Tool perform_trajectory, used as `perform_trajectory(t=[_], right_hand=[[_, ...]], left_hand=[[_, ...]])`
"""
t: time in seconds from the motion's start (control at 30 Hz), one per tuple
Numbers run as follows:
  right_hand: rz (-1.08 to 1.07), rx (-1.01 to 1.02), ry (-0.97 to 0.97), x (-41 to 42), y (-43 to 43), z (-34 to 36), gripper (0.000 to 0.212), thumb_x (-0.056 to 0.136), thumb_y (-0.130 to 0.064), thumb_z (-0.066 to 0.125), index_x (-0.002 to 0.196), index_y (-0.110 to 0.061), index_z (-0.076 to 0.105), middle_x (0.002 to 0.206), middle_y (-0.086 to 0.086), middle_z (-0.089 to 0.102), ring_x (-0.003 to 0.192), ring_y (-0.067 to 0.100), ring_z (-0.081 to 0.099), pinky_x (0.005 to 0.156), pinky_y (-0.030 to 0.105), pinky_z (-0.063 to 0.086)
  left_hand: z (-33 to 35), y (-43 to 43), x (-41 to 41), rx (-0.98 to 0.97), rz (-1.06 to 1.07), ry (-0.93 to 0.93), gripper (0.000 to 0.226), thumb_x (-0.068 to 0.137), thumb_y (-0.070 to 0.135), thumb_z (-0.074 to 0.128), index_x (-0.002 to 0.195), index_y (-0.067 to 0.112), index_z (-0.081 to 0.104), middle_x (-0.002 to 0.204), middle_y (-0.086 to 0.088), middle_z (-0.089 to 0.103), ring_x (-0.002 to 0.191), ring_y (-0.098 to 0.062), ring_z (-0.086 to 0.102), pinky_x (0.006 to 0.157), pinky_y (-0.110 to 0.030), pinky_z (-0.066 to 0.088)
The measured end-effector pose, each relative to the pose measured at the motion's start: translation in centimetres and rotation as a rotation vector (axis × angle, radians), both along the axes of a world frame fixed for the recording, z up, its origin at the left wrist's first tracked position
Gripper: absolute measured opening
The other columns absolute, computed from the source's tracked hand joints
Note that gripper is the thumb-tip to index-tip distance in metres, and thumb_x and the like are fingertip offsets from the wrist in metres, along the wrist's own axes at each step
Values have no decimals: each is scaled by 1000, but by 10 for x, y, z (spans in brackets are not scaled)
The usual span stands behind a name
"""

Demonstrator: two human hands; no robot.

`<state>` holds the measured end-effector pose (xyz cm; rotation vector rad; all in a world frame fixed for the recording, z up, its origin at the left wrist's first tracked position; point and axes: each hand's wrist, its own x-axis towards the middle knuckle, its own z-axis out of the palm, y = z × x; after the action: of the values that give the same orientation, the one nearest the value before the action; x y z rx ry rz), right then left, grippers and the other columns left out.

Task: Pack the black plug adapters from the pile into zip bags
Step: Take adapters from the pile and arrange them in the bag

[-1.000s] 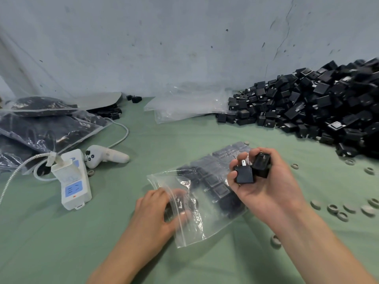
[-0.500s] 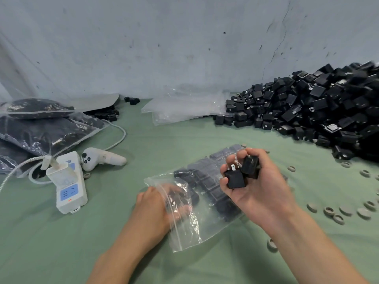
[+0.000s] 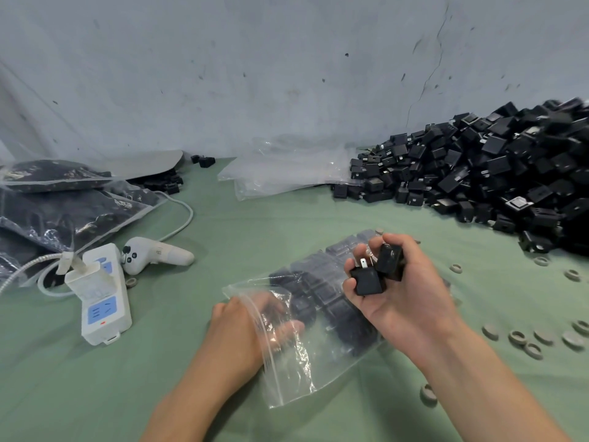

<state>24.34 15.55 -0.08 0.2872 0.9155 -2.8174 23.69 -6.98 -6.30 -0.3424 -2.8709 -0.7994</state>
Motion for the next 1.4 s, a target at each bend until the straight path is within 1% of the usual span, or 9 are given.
perform_trajectory(t=[0.23, 0.33, 0.5, 0.67, 0.87, 1.0, 1.1, 1.2, 1.4], right_hand=[[-22, -20, -29, -2, -2, 0, 30, 89, -34, 60, 62, -20, 61, 76, 0, 60, 63, 19, 61, 51, 27, 47], [-52, -17, -52, 0, -5, 2, 39, 91, -42, 60, 58, -20, 64, 71, -1, 59, 62, 19, 62, 53, 27, 48], [-99, 106, -69, 6, -10, 3, 50, 93, -55, 56, 56, -21, 62, 63, -1, 54, 56, 19, 59, 47, 26, 44], [-144, 403, 37, 17, -16, 4, 49, 93, -62, 51, 70, -19, 57, 57, 4, 55, 54, 22, 58, 44, 26, 42], [-172, 919, 282, 30, -38, 6, 63, 93, -73, 35, 67, -21, 58, 59, 9, 66, 50, 17, 56, 46, 28, 43], [-172, 1262, 479, 39, -57, 1, 71, 87, -81, 27, 78, -17, 58, 61, -6, 67, 51, 5, 54, 51, 22, 38], [-191, 1380, 568, 45, -65, 1, 67, 88, -79, 21, 81, -23, 56, 64, -6, 64, 60, 11, 58, 61, 37, 48], [-162, 1467, 617, 49, -64, 2, 70, 89, -77, 12, 88, -23, 56, 65, -4, 63, 64, 17, 61, 65, 44, 49], [-107, 1641, 670, 56, -66, -3, 62, 84, -80, 3, 115, -45, 43, 70, -26, 64, 71, 8, 63, 72, 35, 50]], left_hand=[[7, 9, 3, 46, 51, -22, 47, 61, 84, 53, 87, 44, 53, 79, 22, 58, 84, 17, 36, 73, -23, 34], [10, 6, 6, 28, 11, -26, 36, 69, 76, 60, 82, 43, 55, 83, 24, 59, 88, 19, 40, 81, -26, 36], [15, -6, 14, 102, -87, -15, 8, 88, 47, 66, 88, 38, 66, 94, 22, 64, 96, 0, 56, 94, -35, 42], [15, -24, 29, 164, 24, 100, 12, 92, 26, 64, 80, 28, 63, 85, 18, 62, 87, -4, 56, 73, -15, 41], [41, -13, 57, 522, 184, 338, 10, 91, 46, 61, 87, 38, 63, 82, 17, 66, 74, -5, 60, 63, -8, 41], [55, 17, 78, 677, -92, 95, 31, 87, 66, 49, 111, 50, 60, 91, 15, 69, 76, -9, 64, 67, -17, 51], [57, 27, 82, 772, -174, -12, 33, 86, 68, 49, 111, 48, 57, 91, 8, 70, 74, -12, 65, 67, -19, 49], [61, 30, 81, 924, -138, -121, 37, 88, 65, 55, 110, 36, 59, 85, 2, 70, 72, -14, 66, 63, -22, 49], [61, 20, 86, 1008, -129, -335, 43, 84, 47, 56, 106, 13, 69, 82, 0, 71, 72, -12, 64, 59, -23, 50]])
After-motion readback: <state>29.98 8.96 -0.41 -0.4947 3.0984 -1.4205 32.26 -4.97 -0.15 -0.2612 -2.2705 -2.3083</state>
